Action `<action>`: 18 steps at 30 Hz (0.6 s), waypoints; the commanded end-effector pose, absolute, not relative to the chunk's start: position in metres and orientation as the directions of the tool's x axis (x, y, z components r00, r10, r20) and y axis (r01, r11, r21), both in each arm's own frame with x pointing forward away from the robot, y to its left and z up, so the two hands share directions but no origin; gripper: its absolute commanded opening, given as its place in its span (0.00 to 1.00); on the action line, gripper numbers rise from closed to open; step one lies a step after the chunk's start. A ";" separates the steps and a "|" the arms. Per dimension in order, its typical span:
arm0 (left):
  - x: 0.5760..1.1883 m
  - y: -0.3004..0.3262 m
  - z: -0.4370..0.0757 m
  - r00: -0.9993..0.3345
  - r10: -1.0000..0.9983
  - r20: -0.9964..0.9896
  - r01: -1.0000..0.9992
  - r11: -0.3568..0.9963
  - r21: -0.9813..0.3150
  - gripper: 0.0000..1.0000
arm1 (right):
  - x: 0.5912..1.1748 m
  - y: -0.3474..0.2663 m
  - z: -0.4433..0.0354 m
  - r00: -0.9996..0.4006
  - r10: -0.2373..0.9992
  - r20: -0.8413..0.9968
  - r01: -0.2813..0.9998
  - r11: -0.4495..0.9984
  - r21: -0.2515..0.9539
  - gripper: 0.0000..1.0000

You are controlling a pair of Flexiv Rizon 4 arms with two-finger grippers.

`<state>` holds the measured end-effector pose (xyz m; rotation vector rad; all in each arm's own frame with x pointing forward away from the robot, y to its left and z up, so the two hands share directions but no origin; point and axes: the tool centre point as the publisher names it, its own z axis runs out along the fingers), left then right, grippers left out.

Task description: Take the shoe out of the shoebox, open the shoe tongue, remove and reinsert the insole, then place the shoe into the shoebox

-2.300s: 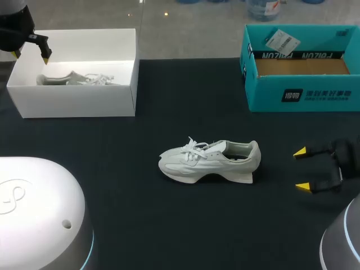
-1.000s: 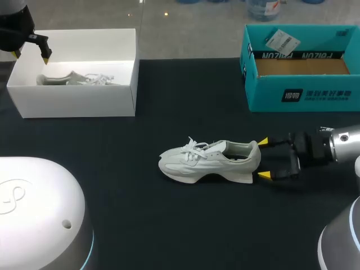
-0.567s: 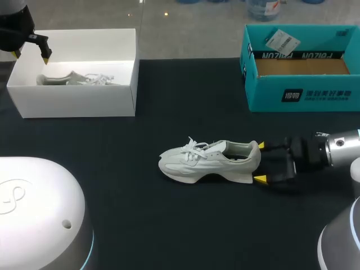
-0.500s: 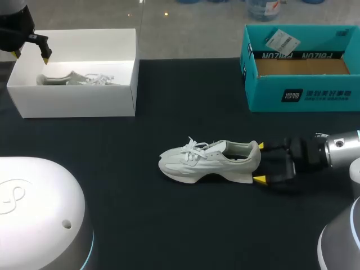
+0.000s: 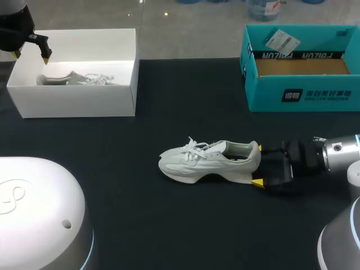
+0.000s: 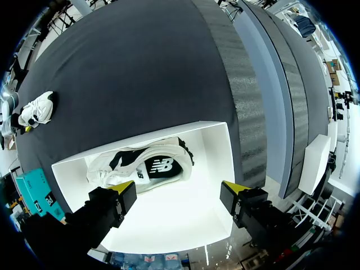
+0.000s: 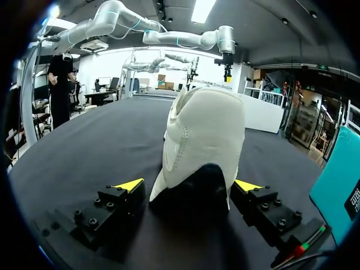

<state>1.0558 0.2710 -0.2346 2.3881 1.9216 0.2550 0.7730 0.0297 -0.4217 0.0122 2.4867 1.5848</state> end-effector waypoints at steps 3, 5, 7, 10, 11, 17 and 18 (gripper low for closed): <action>1.056 0.272 -0.234 0.208 0.974 0.089 0.964 -0.219 0.153 1.00 | 0.771 0.031 -0.421 -0.980 0.120 -0.159 -0.094 0.427 0.900 1.00; 1.056 0.272 -0.234 0.208 0.974 0.089 0.964 -0.219 0.153 1.00 | 0.773 0.031 -0.420 -0.980 0.120 -0.159 -0.094 0.426 0.900 1.00; 1.056 0.272 -0.234 0.208 0.974 0.089 0.964 -0.219 0.153 1.00 | 0.775 0.032 -0.419 -0.980 0.118 -0.158 -0.094 0.425 0.900 1.00; 1.056 0.272 -0.234 0.208 0.974 0.089 0.964 -0.219 0.153 1.00 | 0.779 0.034 -0.418 -0.981 0.114 -0.157 -0.096 0.420 0.902 1.00; 1.056 0.272 -0.234 0.208 0.974 0.089 0.964 -0.219 0.153 1.00 | 0.781 0.035 -0.418 -0.982 0.111 -0.154 -0.094 0.419 0.903 1.00; 1.056 0.272 -0.234 0.208 0.974 0.089 0.964 -0.219 0.153 1.00 | 0.786 0.040 -0.419 -0.986 0.102 -0.132 -0.079 0.412 0.908 1.00; 1.056 0.272 -0.234 0.208 0.974 0.089 0.964 -0.219 0.153 1.00 | 0.787 0.043 -0.419 -0.986 0.100 -0.130 -0.078 0.413 0.907 1.00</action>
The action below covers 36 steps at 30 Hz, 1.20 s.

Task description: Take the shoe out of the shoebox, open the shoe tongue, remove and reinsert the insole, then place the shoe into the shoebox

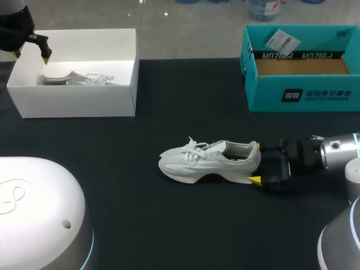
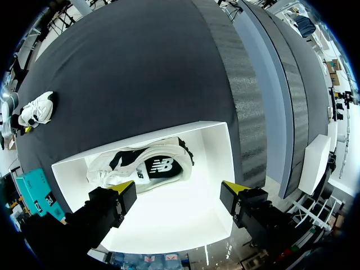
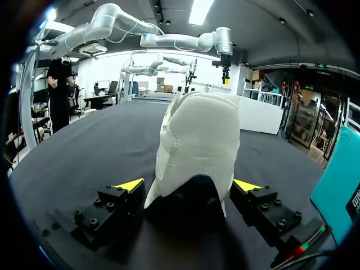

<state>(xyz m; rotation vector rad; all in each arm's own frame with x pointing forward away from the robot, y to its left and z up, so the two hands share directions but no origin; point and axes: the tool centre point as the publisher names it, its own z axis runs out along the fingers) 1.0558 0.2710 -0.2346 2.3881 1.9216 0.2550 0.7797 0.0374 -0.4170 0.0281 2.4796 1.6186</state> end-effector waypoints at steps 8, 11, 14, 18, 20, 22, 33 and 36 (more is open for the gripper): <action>1.056 0.272 -0.234 0.208 0.974 0.089 0.964 -0.219 0.153 1.00 | 0.792 0.048 -0.432 -0.991 0.081 -0.104 -0.062 0.415 0.908 1.00; 1.056 0.272 -0.234 0.208 0.974 0.089 0.964 -0.219 0.153 1.00 | 0.791 0.052 -0.435 -0.993 0.076 -0.095 -0.056 0.409 0.911 1.00; 1.056 0.272 -0.234 0.208 0.974 0.089 0.964 -0.219 0.153 1.00 | 0.787 0.052 -0.440 -0.993 0.080 -0.082 -0.044 0.401 0.915 1.00; 1.056 0.272 -0.234 0.208 0.974 0.089 0.964 -0.219 0.153 1.00 | 0.784 0.052 -0.443 -0.993 0.081 -0.083 -0.045 0.391 0.919 0.75; 1.056 0.272 -0.234 0.208 0.974 0.089 0.964 -0.219 0.153 1.00 | 0.783 0.054 -0.443 -0.993 0.074 -0.095 -0.060 0.377 0.924 0.00; 1.056 0.272 -0.234 0.208 0.974 0.089 0.964 -0.219 0.153 1.00 | 0.782 0.055 -0.443 -0.995 0.070 -0.071 -0.039 0.378 0.925 0.00; 1.056 0.272 -0.234 0.208 0.974 0.089 0.964 -0.219 0.153 1.00 | 0.781 0.055 -0.444 -0.995 0.085 -0.059 -0.024 0.363 0.932 0.00; 1.032 0.241 -0.221 0.225 0.969 0.098 0.947 -0.241 0.213 1.00 | 0.781 0.055 -0.444 -0.995 0.085 -0.059 -0.024 0.363 0.932 0.00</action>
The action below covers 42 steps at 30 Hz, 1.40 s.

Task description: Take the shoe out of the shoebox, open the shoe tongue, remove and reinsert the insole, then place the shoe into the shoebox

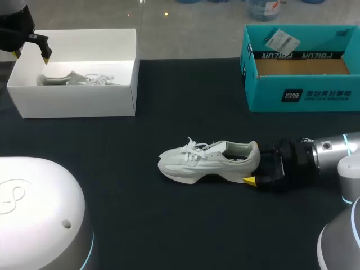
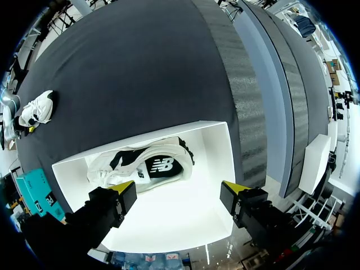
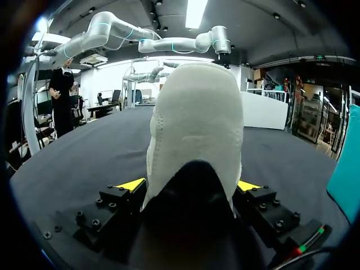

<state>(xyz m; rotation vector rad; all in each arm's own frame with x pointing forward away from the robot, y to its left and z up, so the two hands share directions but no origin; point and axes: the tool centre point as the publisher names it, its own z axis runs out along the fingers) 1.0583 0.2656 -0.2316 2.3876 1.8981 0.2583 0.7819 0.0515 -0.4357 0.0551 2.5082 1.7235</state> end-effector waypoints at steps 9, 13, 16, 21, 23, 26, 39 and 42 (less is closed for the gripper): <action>0.969 0.163 -0.221 0.055 0.991 0.118 0.983 -0.074 0.166 1.00 | 0.781 0.055 -0.444 -0.995 0.085 -0.059 -0.024 0.363 0.932 0.00; 0.946 0.137 -0.218 -0.071 0.984 0.166 0.970 0.029 0.242 1.00 | 0.781 0.055 -0.444 -0.995 0.085 -0.059 -0.024 0.363 0.932 0.00; 0.946 0.137 -0.218 -0.071 0.984 0.166 0.970 0.029 0.242 1.00 | 0.781 0.055 -0.444 -0.995 0.085 -0.059 -0.024 0.363 0.932 0.00; 0.946 0.137 -0.218 -0.071 0.984 0.166 0.970 0.029 0.242 1.00 | 0.781 0.055 -0.444 -0.995 0.085 -0.059 -0.024 0.363 0.932 0.00; 0.946 0.137 -0.218 -0.071 0.984 0.166 0.970 0.029 0.242 1.00 | 0.781 0.055 -0.444 -0.995 0.085 -0.059 -0.024 0.363 0.932 0.00; 0.946 0.137 -0.218 -0.071 0.984 0.166 0.970 0.029 0.242 1.00 | 0.781 0.055 -0.444 -0.995 0.085 -0.059 -0.024 0.363 0.932 0.00; 0.956 0.146 -0.228 -0.877 0.431 0.213 0.451 0.891 0.056 1.00 | 0.781 0.055 -0.444 -0.995 0.085 -0.059 -0.024 0.363 0.932 0.00; 0.932 0.124 -0.236 -0.913 0.344 0.219 0.358 0.934 0.025 1.00 | 0.781 0.055 -0.444 -0.995 0.085 -0.059 -0.024 0.363 0.932 0.00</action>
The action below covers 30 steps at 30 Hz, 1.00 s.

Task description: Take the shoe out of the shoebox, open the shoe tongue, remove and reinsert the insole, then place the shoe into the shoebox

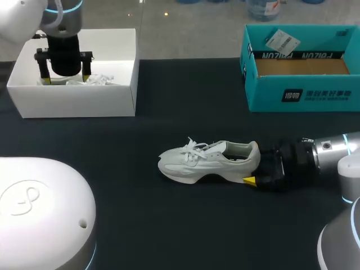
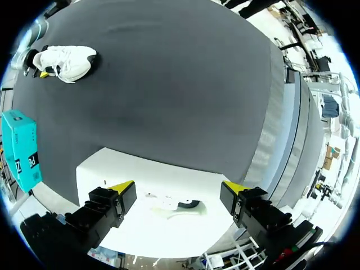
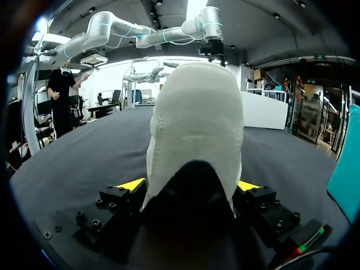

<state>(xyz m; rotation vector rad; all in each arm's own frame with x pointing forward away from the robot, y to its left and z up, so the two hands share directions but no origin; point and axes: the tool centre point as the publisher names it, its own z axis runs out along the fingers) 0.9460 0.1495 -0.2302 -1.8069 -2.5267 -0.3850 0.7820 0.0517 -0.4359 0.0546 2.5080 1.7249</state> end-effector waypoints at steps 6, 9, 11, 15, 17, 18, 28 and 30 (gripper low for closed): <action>0.886 0.061 -0.248 -0.944 0.254 0.211 0.263 0.965 0.013 1.00 | 0.781 0.055 -0.444 -0.995 0.085 -0.059 -0.024 0.363 0.932 0.00; 0.870 0.036 -0.250 -0.961 0.163 0.222 0.170 0.985 0.012 1.00 | 0.781 0.055 -0.444 -0.995 0.085 -0.059 -0.024 0.363 0.932 0.00; 0.860 0.020 -0.249 -0.972 0.107 0.209 0.122 0.991 0.058 1.00 | 0.781 0.055 -0.444 -0.995 0.085 -0.059 -0.024 0.363 0.932 0.00; 0.854 0.011 -0.249 -0.964 0.134 0.229 0.144 0.989 0.031 1.00 | 0.781 0.055 -0.444 -0.995 0.085 -0.059 -0.024 0.363 0.932 0.00; 0.854 0.011 -0.249 -0.964 0.134 0.229 0.144 0.989 0.031 1.00 | 0.781 0.055 -0.444 -0.995 0.085 -0.059 -0.024 0.363 0.932 0.00; 0.854 0.011 -0.249 -0.964 0.134 0.229 0.144 0.989 0.031 1.00 | 0.781 0.055 -0.444 -0.995 0.085 -0.059 -0.024 0.363 0.932 0.00; 0.854 0.011 -0.249 -0.964 0.134 0.229 0.144 0.989 0.031 1.00 | 0.781 0.055 -0.444 -0.995 0.085 -0.059 -0.024 0.363 0.932 0.00; 0.854 0.011 -0.249 -0.964 0.134 0.229 0.144 0.989 0.031 1.00 | 0.781 0.055 -0.444 -0.995 0.085 -0.059 -0.024 0.363 0.932 0.00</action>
